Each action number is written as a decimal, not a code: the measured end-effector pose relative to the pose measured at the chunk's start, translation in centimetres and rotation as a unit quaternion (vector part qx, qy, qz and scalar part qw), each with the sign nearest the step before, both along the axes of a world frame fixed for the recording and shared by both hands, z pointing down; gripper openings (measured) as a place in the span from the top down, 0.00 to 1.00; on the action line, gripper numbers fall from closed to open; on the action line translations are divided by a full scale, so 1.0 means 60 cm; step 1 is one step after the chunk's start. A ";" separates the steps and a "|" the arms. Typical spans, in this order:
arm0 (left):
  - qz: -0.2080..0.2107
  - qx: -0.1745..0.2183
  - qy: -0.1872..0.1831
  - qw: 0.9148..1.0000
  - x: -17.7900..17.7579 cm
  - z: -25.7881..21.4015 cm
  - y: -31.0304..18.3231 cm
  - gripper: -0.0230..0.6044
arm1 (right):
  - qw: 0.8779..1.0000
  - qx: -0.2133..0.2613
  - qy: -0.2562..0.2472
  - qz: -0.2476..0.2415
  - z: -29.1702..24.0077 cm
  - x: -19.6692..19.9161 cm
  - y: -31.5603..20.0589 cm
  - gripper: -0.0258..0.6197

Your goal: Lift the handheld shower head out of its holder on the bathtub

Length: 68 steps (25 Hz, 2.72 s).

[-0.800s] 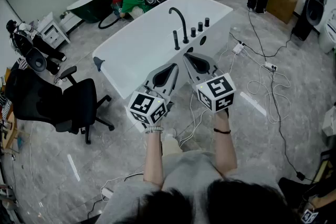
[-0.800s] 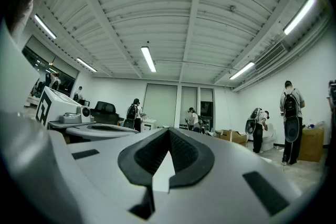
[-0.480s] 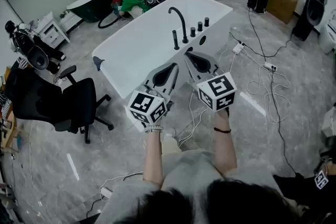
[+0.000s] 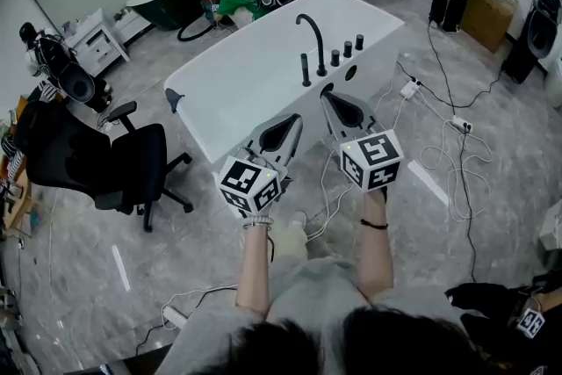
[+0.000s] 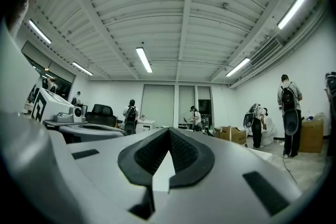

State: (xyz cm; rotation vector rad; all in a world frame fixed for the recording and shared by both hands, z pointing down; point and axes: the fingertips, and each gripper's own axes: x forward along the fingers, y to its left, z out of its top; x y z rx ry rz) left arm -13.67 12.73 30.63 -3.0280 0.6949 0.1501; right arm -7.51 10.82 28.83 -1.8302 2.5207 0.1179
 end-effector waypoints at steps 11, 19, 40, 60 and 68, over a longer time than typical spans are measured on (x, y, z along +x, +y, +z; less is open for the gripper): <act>-0.002 -0.045 -0.006 0.999 0.030 0.050 -0.064 0.96 | 0.999 -0.048 -0.009 -0.001 0.065 0.025 -0.055 0.96; 0.008 -0.060 -0.003 0.998 0.078 0.064 -0.133 0.96 | 0.999 -0.051 -0.011 -0.005 0.066 0.037 -0.129 0.96; 0.021 -0.078 -0.006 0.997 0.108 0.065 -0.346 0.96 | 0.997 -0.082 -0.013 0.002 0.081 0.072 -0.333 0.96; 0.049 -0.101 -0.017 0.994 0.151 0.107 -0.492 0.96 | 0.994 -0.103 -0.015 0.028 0.121 0.125 -0.474 0.96; 0.006 -0.124 -0.018 0.992 0.191 0.129 -0.523 0.96 | 0.992 -0.128 -0.010 -0.019 0.142 0.167 -0.515 0.96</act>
